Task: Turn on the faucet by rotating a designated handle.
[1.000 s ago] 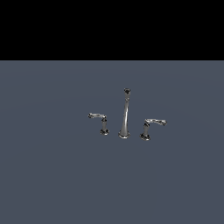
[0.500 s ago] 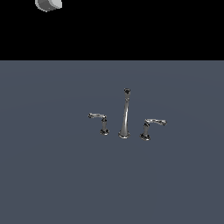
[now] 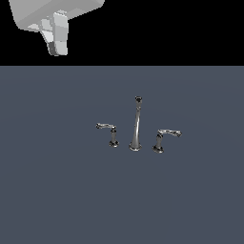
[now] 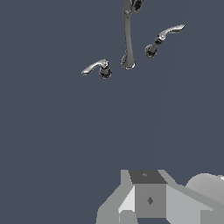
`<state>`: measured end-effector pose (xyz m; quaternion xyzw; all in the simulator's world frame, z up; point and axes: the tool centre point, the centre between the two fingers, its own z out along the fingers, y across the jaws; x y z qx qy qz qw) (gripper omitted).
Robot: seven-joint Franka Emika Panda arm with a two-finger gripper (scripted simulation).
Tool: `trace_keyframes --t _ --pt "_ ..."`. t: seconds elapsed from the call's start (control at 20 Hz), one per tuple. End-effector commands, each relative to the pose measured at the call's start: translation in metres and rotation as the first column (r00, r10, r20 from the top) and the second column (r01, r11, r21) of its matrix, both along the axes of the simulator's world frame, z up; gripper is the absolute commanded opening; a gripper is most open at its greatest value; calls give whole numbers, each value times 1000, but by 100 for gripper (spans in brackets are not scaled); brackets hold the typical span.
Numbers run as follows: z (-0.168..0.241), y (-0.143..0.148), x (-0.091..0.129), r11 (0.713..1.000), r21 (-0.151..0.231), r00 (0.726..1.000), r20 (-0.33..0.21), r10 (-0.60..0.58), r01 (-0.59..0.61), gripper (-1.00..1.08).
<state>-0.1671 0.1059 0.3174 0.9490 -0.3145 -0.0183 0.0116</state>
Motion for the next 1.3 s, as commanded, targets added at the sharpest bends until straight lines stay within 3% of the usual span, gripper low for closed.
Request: trace_keyframes --t 0.0,0.6,1.25 --pt "-12 4 10 998 1 998 2 -57 57 -100" --pt "-65 16 57 952 4 952 11 -306 306 -100" --pt "-119 13 106 843 6 843 20 -538 538 -100"
